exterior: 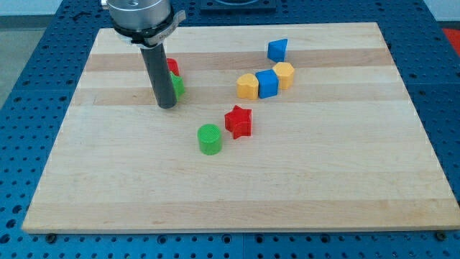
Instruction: Move your arm towards the red star
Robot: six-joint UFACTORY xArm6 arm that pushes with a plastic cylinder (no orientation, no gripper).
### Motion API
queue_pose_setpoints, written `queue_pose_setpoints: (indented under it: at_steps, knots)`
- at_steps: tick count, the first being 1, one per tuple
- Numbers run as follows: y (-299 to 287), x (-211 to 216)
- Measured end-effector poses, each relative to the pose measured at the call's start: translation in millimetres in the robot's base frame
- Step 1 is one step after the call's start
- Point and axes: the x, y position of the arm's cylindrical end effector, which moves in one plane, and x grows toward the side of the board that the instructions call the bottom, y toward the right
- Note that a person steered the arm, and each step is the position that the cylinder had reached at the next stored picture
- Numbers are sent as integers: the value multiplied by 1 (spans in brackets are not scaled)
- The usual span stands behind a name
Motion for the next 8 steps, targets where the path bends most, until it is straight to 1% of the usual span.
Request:
queue_pose_setpoints:
  at_steps: [1,2,4,6,7,8]
  knots:
    - [5,13]
    - [27,14]
    - [84,7]
    - [160,7]
    - [181,19]
    - [182,41]
